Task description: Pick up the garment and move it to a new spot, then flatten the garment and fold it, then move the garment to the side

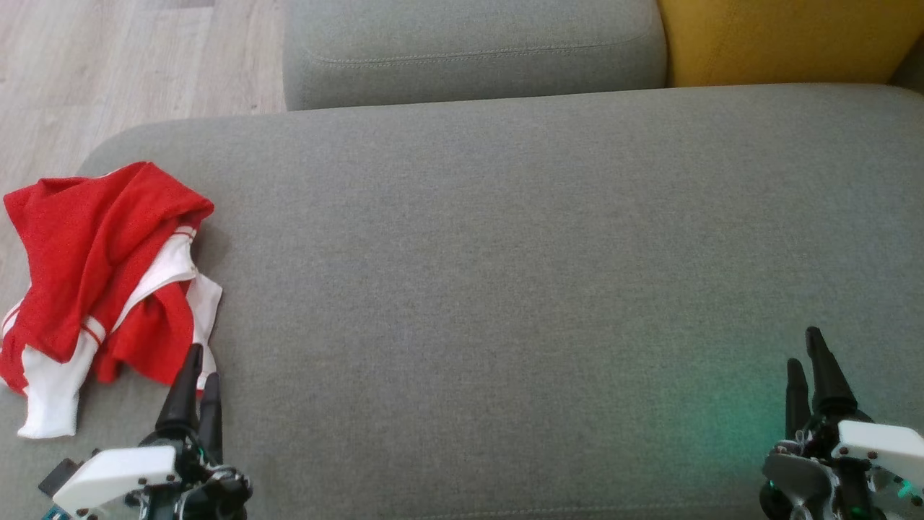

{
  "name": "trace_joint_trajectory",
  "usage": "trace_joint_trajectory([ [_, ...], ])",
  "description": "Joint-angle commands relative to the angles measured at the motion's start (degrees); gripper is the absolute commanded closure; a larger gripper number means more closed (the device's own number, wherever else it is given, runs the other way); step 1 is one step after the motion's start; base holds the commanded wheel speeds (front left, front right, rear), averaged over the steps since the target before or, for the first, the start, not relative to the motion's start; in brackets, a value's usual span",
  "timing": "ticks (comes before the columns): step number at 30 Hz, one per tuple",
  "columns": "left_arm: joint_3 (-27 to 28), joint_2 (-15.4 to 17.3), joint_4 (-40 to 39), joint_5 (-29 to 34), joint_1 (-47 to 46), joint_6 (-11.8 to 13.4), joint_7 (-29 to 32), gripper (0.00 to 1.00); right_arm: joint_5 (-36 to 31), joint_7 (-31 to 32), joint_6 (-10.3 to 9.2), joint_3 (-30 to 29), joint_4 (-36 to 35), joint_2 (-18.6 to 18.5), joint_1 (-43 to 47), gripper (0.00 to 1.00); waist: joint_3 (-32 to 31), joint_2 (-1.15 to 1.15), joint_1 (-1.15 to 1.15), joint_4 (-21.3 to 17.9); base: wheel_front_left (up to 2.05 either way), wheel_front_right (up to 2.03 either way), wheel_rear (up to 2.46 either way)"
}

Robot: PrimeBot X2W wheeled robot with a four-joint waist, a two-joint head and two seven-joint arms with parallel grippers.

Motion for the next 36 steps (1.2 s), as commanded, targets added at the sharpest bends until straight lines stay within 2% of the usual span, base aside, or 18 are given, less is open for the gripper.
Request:
trace_joint_trajectory([
  [1,-0.2,0.5,-2.2,0.2,-2.4,-0.1,-0.5,0.00,-0.3,-0.5,0.00,0.5,-2.1,-0.3,-2.1,0.00,0.0,0.00,0.00,0.0,0.00,0.00,0.00],
  [10,-1.4,1.0,-3.5,2.0,-2.9,-0.1,-2.3,0.00,-2.9,-2.3,0.00,2.7,-2.8,-0.8,-2.7,0.00,0.0,0.00,0.00,0.1,0.00,0.00,0.00],
  [20,-1.5,1.2,-5.3,7.7,-3.5,-0.2,-3.9,0.00,-8.5,-3.8,-0.01,4.2,-3.5,-1.5,-3.7,0.00,0.0,0.00,0.00,0.1,0.00,0.00,0.00],
  [36,-2.8,1.6,-8.9,22.3,-4.0,-0.2,-6.6,0.00,-23.0,-5.4,-0.01,5.4,-6.4,-1.8,-4.8,0.00,0.1,0.00,0.00,0.1,0.00,0.00,0.00],
])
